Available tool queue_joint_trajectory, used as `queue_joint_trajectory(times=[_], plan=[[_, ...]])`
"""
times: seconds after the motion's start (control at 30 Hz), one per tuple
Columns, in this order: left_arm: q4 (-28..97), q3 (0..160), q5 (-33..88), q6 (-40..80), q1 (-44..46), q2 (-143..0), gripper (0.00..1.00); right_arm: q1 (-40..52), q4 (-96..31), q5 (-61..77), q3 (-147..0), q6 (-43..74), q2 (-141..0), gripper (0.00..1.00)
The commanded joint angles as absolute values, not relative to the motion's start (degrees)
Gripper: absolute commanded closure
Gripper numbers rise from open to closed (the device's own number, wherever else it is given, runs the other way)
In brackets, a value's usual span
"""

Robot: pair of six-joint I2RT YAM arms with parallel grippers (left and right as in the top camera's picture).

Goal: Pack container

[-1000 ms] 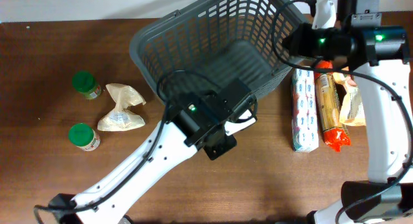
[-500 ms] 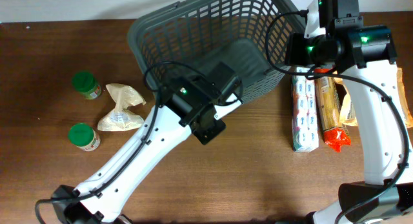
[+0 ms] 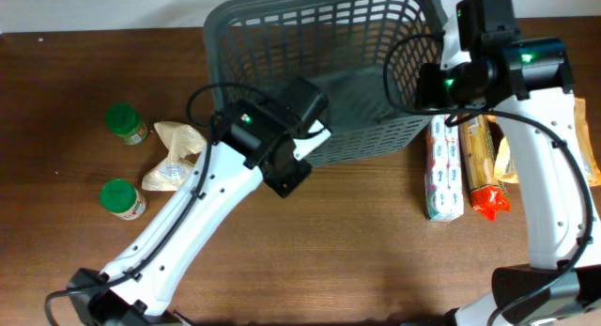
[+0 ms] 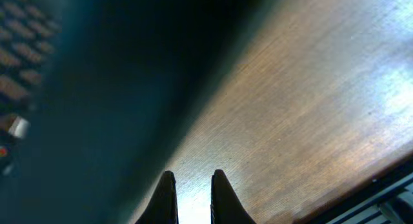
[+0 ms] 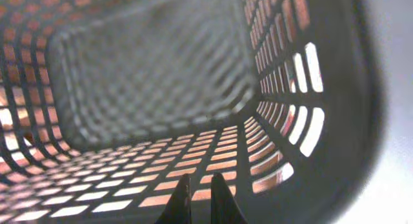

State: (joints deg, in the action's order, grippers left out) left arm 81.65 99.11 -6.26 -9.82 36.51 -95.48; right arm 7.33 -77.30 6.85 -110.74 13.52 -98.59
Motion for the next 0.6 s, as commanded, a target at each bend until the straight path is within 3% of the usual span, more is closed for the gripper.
queue_joint_trajectory(times=[0.0, 0.3, 0.57], plan=[[81.43, 98.5, -7.62, -7.09, 33.54, -95.68, 0.98, 9.45, -78.13, 5.72, -109.97, 13.8, -98.89, 0.96], [84.27, 98.67, -7.62, -5.56, 30.41, -94.67, 0.98, 10.76, -78.32, 5.45, -112.64, 14.0, -98.3, 0.96], [86.85, 103.81, -6.94, 1.85, 27.75, -85.54, 0.98, 3.73, -79.31, 2.31, -123.22, 14.04, -96.77, 0.96]])
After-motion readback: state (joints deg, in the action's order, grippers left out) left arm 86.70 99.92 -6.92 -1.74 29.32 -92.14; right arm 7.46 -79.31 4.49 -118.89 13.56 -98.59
